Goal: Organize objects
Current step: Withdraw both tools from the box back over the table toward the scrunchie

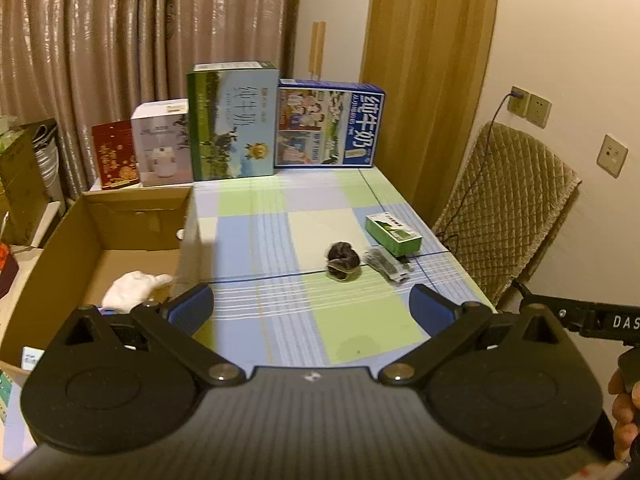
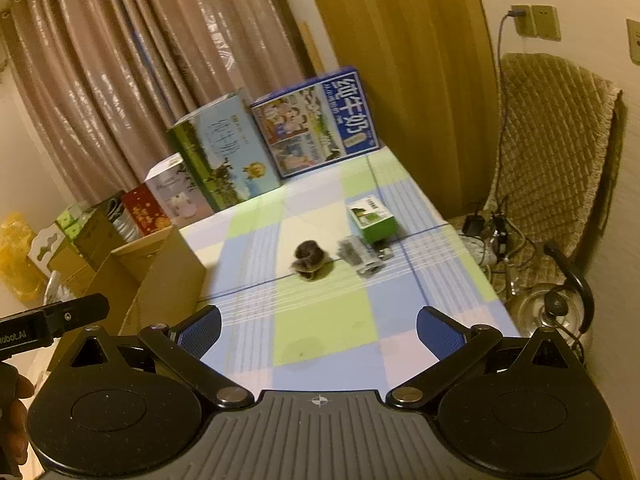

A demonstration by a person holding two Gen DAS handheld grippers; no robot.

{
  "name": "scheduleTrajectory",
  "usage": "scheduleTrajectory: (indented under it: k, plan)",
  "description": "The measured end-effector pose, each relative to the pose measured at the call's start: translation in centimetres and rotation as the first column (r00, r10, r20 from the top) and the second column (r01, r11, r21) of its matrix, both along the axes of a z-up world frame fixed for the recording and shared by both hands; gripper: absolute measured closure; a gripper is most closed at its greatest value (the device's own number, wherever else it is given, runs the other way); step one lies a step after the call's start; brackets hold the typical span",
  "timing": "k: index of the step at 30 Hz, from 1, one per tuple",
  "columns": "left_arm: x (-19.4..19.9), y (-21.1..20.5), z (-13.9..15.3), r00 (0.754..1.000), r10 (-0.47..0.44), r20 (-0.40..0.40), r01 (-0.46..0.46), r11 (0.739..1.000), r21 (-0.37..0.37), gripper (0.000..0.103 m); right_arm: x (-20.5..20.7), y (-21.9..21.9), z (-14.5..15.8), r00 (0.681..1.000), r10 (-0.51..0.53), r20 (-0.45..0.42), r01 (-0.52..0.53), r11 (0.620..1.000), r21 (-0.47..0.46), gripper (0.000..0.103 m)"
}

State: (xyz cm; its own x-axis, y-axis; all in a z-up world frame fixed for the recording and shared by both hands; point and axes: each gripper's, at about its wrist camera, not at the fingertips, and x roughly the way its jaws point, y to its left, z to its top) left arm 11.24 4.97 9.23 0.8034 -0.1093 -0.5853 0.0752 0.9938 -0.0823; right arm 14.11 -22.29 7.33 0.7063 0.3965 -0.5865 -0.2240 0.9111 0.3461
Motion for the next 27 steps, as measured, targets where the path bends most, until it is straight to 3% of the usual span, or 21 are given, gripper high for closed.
scheduleTrajectory:
  k: [27]
  plan:
    - [5.9,-4.0,-4.2,0.994,-0.054,-0.097,0.056,0.998,0.020,0.001,5.2,-2.1,-3.7,0.996,-0.030,-0.089,0.025,0.998,-0.061,0.002]
